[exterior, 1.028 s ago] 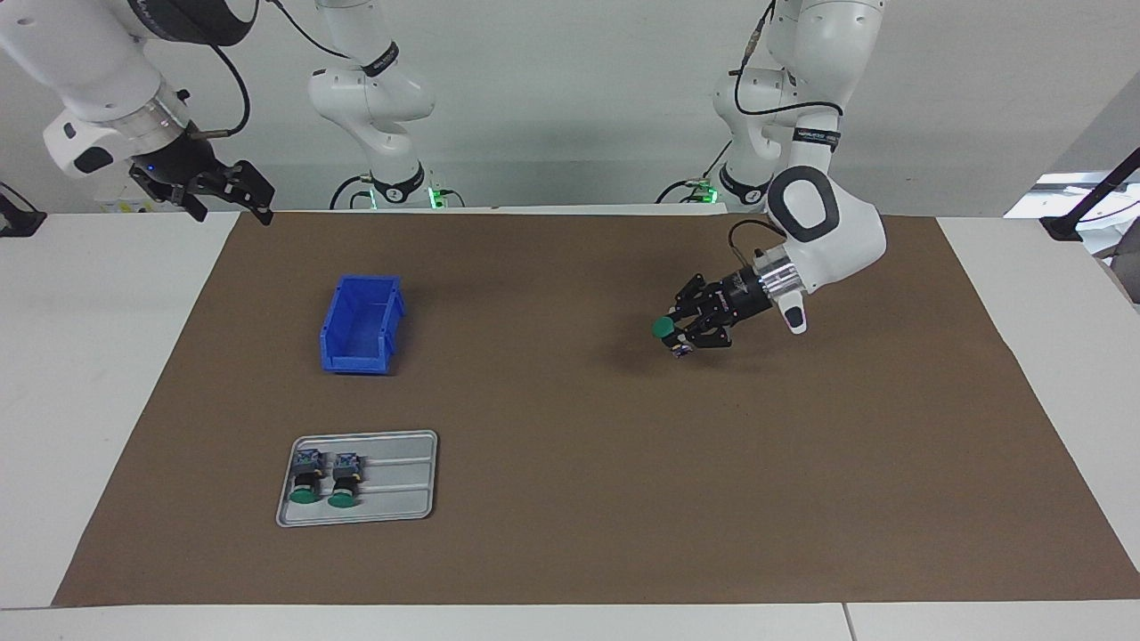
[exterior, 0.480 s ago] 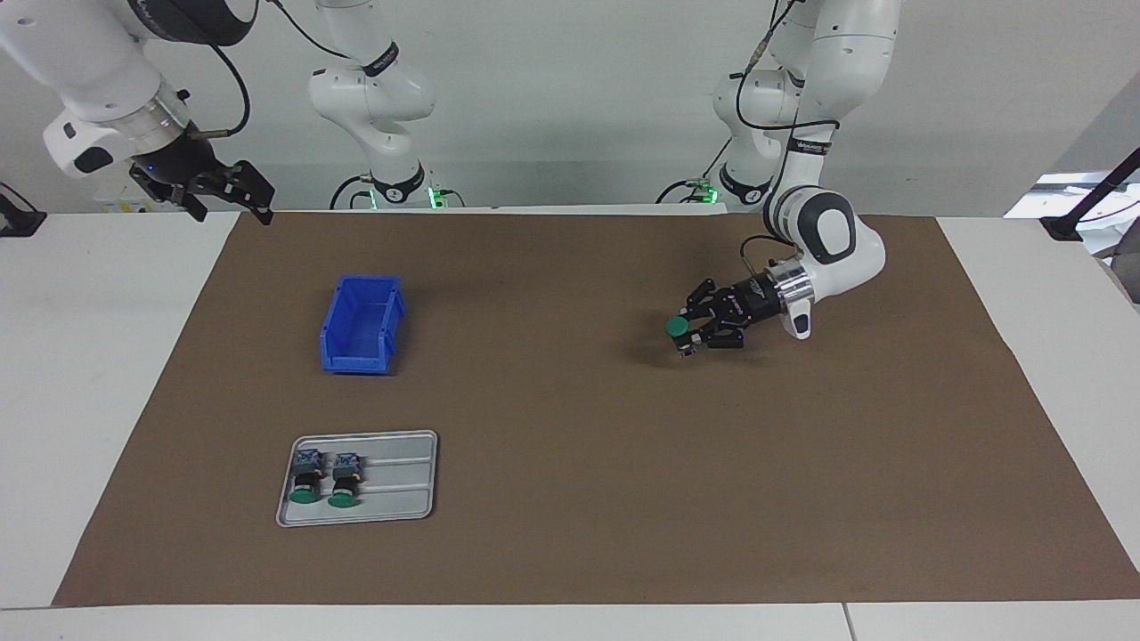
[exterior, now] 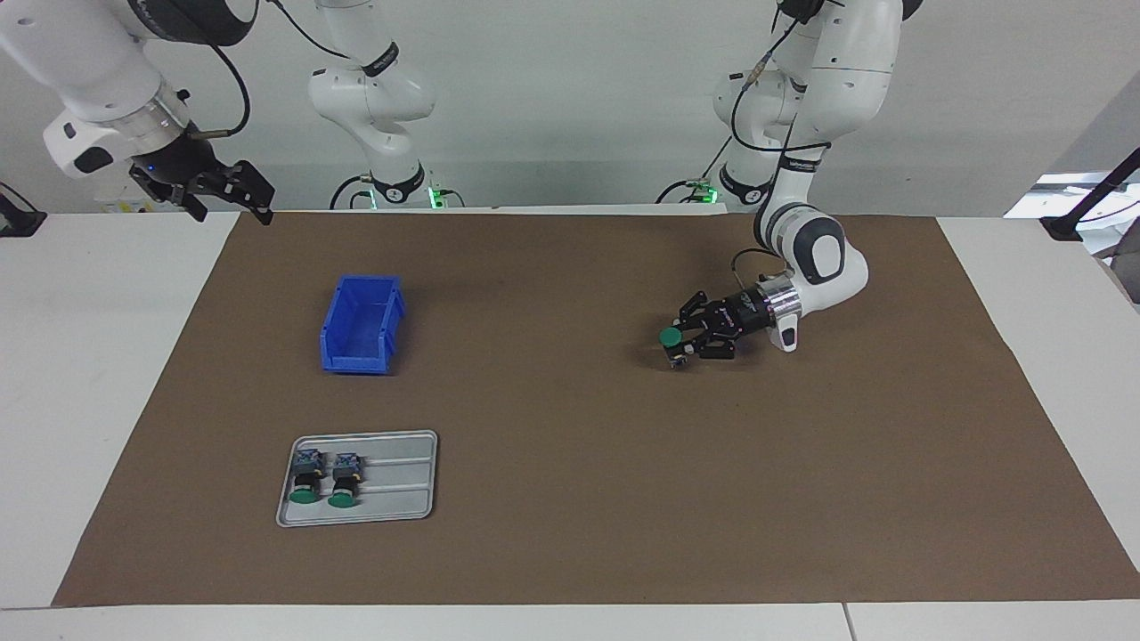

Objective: Place and press button with both arms

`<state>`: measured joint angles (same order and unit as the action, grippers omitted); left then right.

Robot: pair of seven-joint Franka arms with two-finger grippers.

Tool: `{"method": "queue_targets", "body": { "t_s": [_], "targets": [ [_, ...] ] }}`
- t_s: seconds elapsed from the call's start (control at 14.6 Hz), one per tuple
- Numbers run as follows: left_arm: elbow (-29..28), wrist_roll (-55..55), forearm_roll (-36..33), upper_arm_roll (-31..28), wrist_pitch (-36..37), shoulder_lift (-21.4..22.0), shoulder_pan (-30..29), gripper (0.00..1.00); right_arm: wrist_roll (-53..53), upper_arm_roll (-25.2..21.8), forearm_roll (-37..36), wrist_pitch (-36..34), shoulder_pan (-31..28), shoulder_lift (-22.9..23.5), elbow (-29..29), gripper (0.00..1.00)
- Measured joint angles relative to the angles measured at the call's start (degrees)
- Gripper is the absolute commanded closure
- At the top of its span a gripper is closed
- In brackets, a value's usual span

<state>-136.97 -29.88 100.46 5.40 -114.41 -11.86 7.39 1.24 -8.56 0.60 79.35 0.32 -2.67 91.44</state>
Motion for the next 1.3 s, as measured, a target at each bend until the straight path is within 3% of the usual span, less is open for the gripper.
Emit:
{"method": "queue_targets", "body": {
  "t_s": [0.96,1.3],
  "targets": [
    [0.0,2.1,4.1,0.2,-0.5,-1.8,2.2,0.95,0.0,0.0,0.0,0.0,0.0,0.0,0.0,0.0],
    [0.0,2.3,4.2,0.2,-0.6,-2.1,2.1,0.86,0.0,0.0,0.0,0.0,0.0,0.0,0.0,0.0]
  ]
}}
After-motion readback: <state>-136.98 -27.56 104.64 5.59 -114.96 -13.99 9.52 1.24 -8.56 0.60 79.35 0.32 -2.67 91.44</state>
